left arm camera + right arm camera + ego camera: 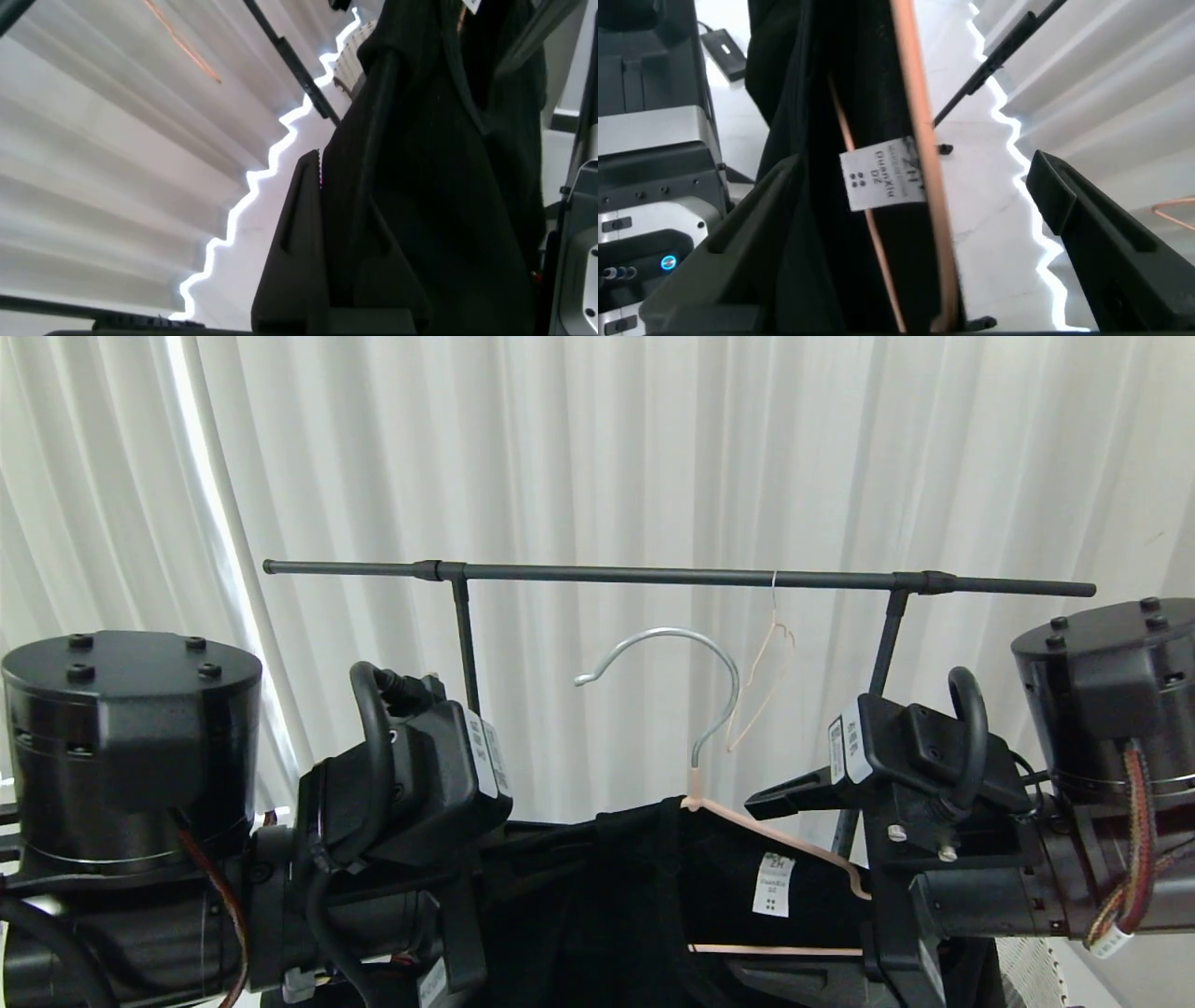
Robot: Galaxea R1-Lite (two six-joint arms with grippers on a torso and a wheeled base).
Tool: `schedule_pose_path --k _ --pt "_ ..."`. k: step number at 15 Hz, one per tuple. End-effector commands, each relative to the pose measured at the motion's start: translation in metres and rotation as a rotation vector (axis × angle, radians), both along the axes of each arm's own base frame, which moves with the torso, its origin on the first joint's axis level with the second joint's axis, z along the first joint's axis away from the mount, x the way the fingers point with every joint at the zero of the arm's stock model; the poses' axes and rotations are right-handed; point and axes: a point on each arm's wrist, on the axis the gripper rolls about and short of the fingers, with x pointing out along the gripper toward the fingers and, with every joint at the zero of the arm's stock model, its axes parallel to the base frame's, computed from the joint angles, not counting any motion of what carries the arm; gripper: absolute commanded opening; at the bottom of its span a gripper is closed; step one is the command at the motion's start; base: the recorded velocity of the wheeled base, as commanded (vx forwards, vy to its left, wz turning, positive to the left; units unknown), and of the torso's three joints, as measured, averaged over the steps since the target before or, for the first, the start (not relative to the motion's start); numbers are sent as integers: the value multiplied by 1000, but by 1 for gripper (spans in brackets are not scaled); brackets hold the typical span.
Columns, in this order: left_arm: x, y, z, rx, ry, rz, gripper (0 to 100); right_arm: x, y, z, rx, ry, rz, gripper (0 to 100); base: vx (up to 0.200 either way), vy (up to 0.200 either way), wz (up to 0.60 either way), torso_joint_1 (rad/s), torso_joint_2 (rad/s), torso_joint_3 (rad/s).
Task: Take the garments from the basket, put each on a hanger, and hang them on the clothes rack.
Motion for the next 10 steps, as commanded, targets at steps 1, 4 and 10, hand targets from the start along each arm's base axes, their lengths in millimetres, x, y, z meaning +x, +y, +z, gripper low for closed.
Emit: schedule_pose_path --k 1,4,10 --pt "-2 -1 1 -4 -4 -8 0 1 1 -1 -4 4 1 100 0 0 0 0 0 0" --pt "-2 -1 2 -5 -8 -10 0 1 1 -1 -6 3 0 0 0 0 0 0 0 0" --pt "-3 0 2 -7 -10 -10 0 2 2 -2 -7 -9 -6 0 0 0 0 0 0 0"
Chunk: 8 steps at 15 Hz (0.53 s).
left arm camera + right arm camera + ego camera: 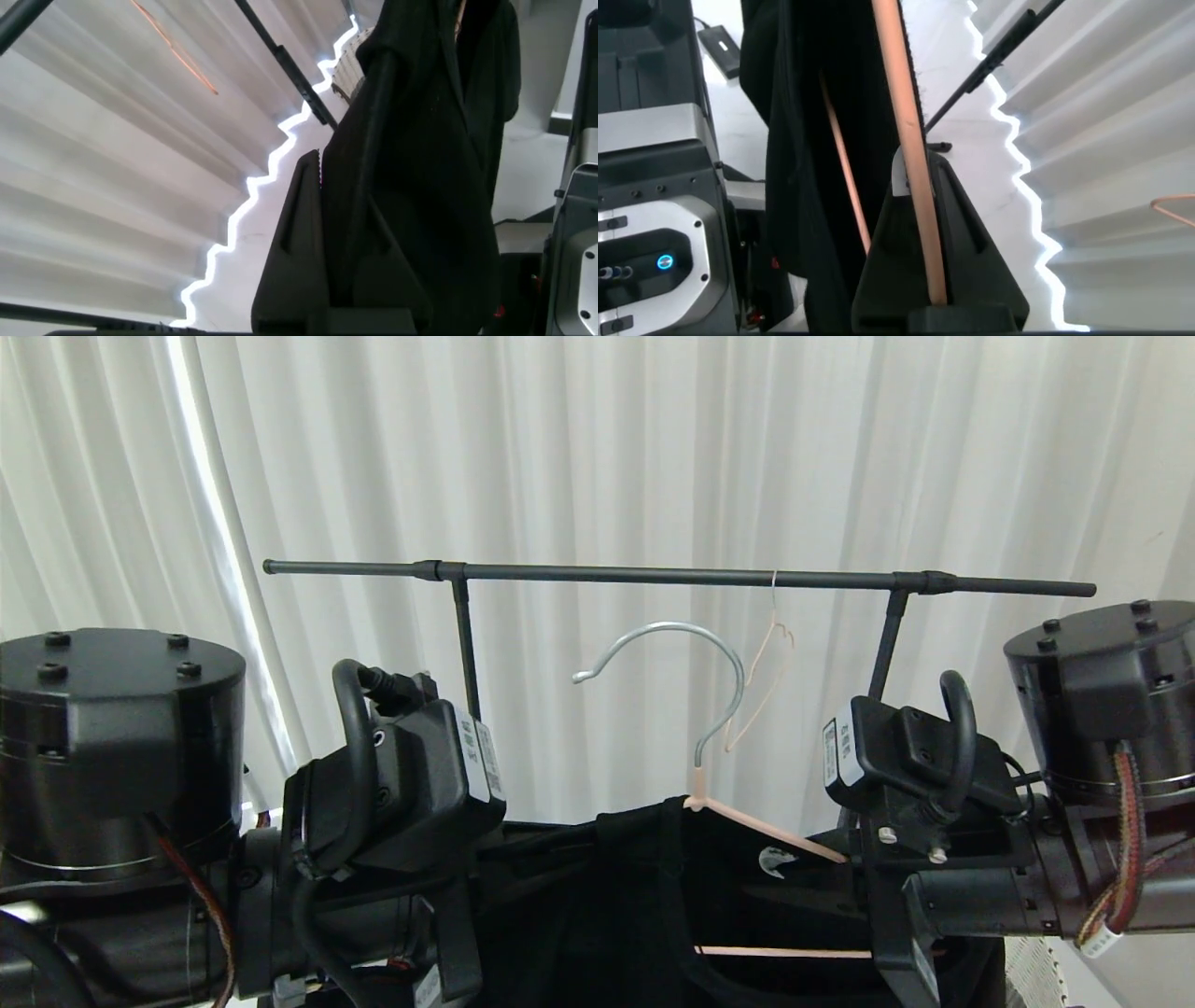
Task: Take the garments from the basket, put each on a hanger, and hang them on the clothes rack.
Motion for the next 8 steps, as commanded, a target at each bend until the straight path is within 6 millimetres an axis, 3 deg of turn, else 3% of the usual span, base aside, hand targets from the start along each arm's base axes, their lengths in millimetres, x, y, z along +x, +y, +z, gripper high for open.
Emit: schedule_pose_path --k 1,2,3,8 --pt "0 0 0 4 -7 0 0 1 1 -1 -2 0 0 0 0 0 0 0 0 0" --pt "0 0 0 12 -21 0 0 1 1 -1 -2 -4 1 0 0 0 0 0 0 0" --pt "0 1 -2 33 -41 -5 100 1 0 0 -6 -20 9 0 0 0 0 0 0 0" --pt "1 2 -3 24 -51 3 100 5 -12 4 -12 -89 -5 0 0 0 0 0 0 0"
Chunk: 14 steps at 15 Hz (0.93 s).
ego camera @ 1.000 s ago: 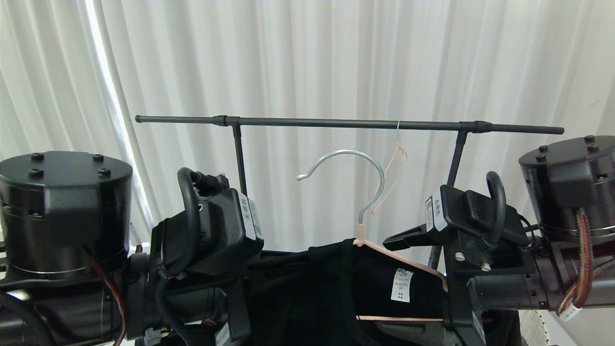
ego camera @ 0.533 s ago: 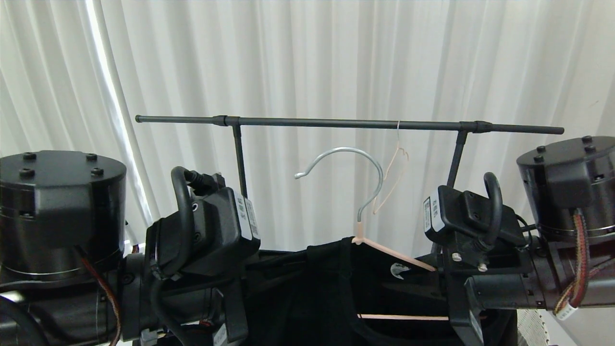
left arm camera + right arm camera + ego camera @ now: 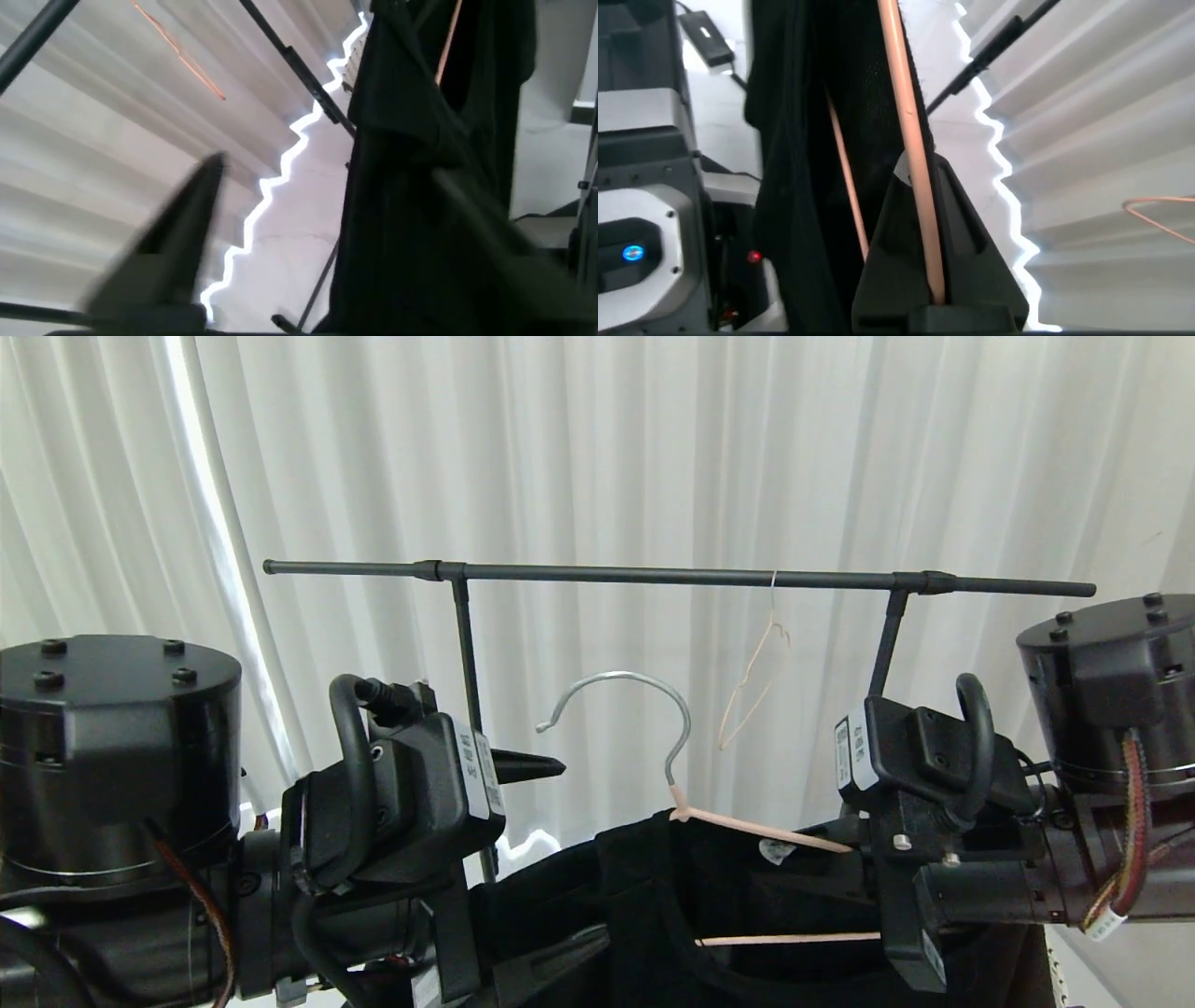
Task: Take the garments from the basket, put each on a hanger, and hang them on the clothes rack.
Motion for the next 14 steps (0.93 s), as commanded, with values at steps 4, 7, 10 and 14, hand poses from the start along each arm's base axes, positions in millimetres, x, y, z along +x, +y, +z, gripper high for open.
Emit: schedule_pose_path --k 4,7,10,14 --pt "-7 16 -10 13 17 40 100 14 -28 9 13 -60 -100 0 0 0 0 0 0 0" --pt "-5 50 -33 53 75 195 100 16 -47 10 16 -75 -150 0 0 0 0 0 0 0" --pt "-8 75 -60 99 158 316 100 8 -55 12 32 -87 -148 0 0 0 0 0 0 0" --pt "1 78 -65 114 192 354 100 -3 -59 14 58 -94 -100 0 0 0 0 0 0 0"
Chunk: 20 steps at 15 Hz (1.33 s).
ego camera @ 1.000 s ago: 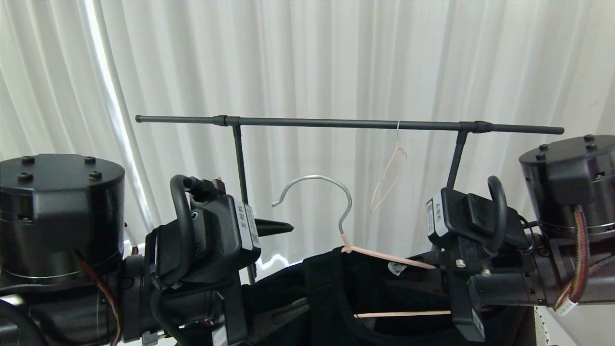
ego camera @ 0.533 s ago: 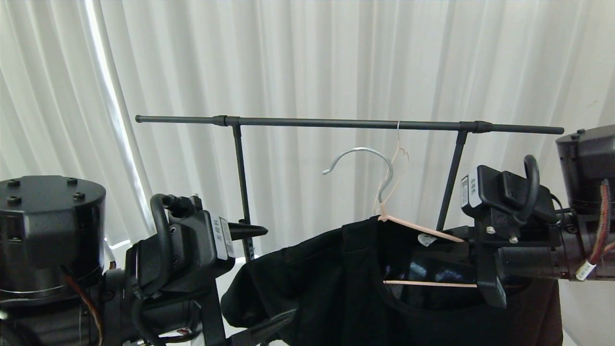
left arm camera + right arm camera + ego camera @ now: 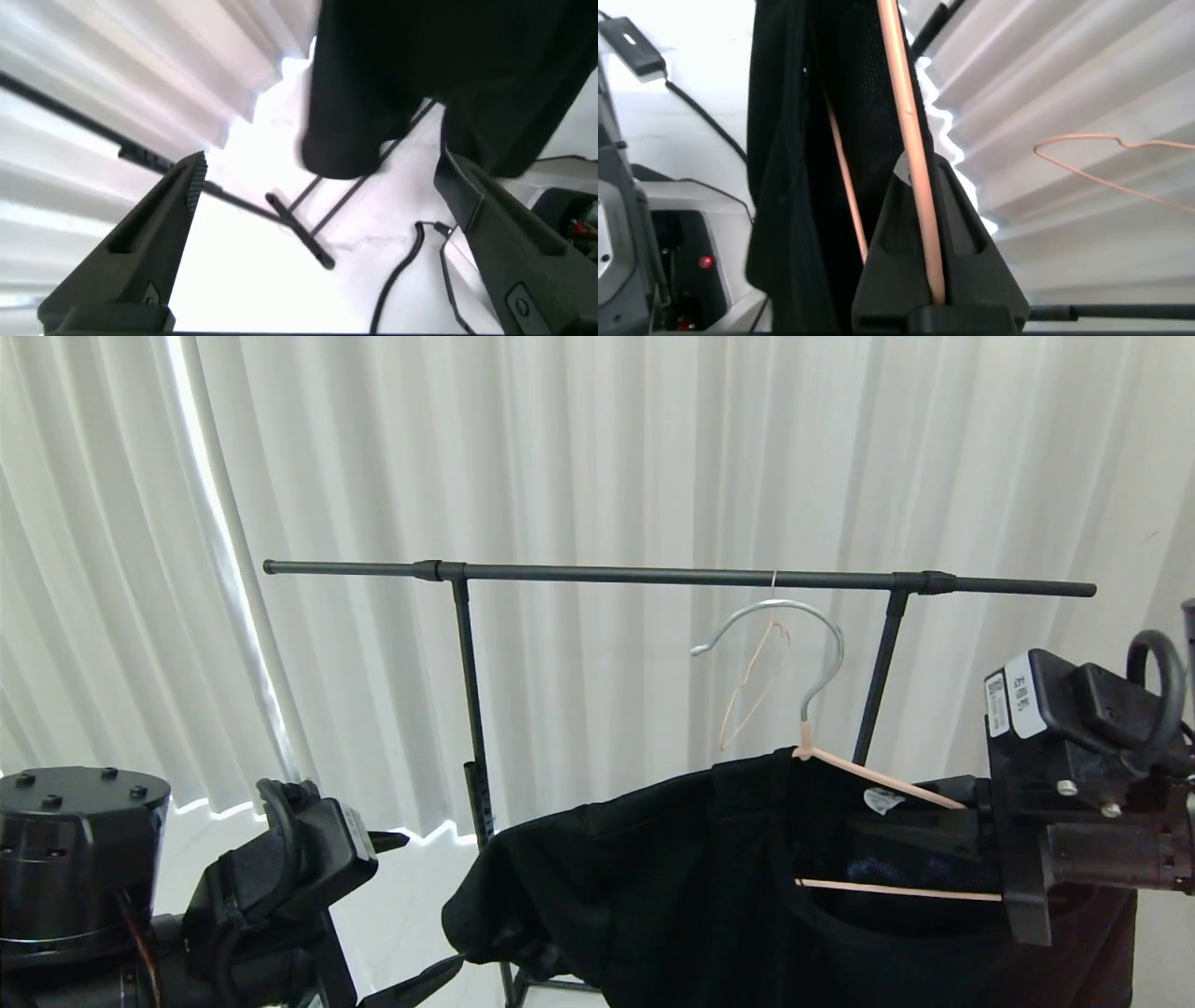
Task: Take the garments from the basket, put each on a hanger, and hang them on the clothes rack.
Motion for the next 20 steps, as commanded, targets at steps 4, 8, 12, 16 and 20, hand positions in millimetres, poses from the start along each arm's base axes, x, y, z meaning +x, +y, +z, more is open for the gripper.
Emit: schedule_pose_path --k 4,8,12,16,20 --pt "3 -8 -2 0 22 -49 100 -11 1 4 15 -25 39 0 0 0 0 0 0 0" --pt "6 -8 -4 5 33 -38 0 -12 0 5 17 -31 38 0 0 0 0 0 0 0" --pt "18 32 -5 22 29 230 0 -10 -13 5 24 -31 -29 0 0 0 0 0 0 0" --pt "19 58 -2 13 14 378 0 -5 -25 7 46 -14 -108 0 0 0 0 0 0 0" --pt "15 48 1 9 -5 317 100 -4 -25 7 57 -1 -120 0 0 0 0 0 0 0"
